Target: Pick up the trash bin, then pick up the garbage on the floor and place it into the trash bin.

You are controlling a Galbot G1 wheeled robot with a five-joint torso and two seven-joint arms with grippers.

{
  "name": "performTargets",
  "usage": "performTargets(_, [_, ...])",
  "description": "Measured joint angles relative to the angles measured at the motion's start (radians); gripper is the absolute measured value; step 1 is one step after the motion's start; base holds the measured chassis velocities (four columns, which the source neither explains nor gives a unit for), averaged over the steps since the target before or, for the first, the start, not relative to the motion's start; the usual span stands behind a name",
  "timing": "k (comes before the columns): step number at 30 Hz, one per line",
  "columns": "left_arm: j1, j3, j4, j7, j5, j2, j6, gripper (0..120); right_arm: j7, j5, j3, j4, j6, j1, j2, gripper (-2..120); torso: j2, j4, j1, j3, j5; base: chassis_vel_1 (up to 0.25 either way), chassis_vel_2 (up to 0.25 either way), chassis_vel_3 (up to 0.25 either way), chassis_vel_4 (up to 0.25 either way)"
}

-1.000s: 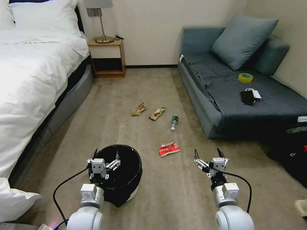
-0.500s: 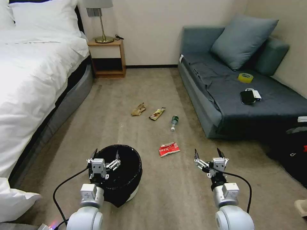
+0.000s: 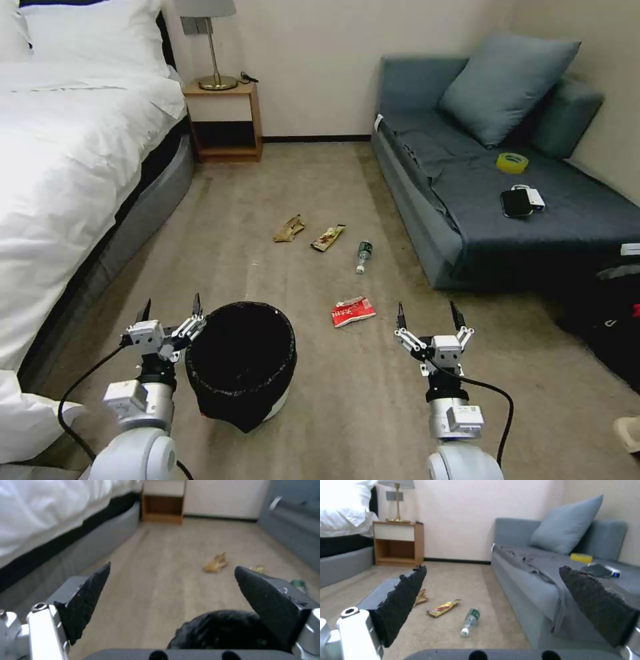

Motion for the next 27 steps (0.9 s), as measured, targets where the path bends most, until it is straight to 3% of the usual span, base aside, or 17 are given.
performTargets(3, [-0.020,0.003,-0.021,-0.056,-0.083,0.030,0.160,100,0.003,0.048,-0.004,0.012,-0.031,0.001,-0.033,100,0.000,0.0000,0.000,0.000,0.0001,0.000,0.000,0.000,0.000])
performTargets(4, [-0.020,0.003,-0.021,-0.056,-0.083,0.030,0.160,100,0.003,0.048,-0.004,0.012,-0.031,0.001,-0.033,100,0.000,0.0000,0.000,0.000,0.0001,0.000,0.000,0.000,0.000])
performTargets(7, [-0.032,0.009,-0.020,-0.083,-0.152,0.046,0.290,100,0.004,0.076,-0.006,0.023,-0.050,-0.002,-0.053,100,0.000,0.0000,0.000,0.000,0.0001,0.000,0.000,0.000,0.000])
performTargets(10, [-0.032,0.009,-0.020,-0.083,-0.152,0.046,0.290,100,0.004,0.076,-0.006,0.023,-0.050,-0.002,-0.053,100,0.000,0.0000,0.000,0.000,0.0001,0.000,0.000,0.000,0.000])
performTargets(11, [-0.039,0.021,-0.006,-0.127,-0.233,0.055,0.362,100,0.004,0.080,-0.006,0.029,-0.052,-0.006,-0.060,100,0.000,0.0000,0.000,0.000,0.0000,0.000,0.000,0.000,0.000])
performTargets(12, [-0.043,0.027,0.005,-0.147,-0.258,0.060,0.383,100,0.004,0.081,-0.006,0.030,-0.053,-0.007,-0.063,100,0.000,-0.0001,0.000,0.000,0.0000,0.000,0.000,0.000,0.000])
performTargets(19, [-0.053,0.001,0.043,-0.198,-0.317,0.069,0.433,100,0.001,0.080,-0.019,0.022,-0.052,0.000,-0.075,100,0.000,0.0001,0.000,0.000,0.0000,0.000,0.000,0.000,0.000])
performTargets(27, [-0.078,0.000,0.088,-0.208,-0.354,0.080,0.449,100,0.000,0.079,-0.022,0.011,-0.042,0.001,-0.080,100,0.000,0.0001,0.000,0.000,0.0000,0.000,0.000,0.000,0.000])
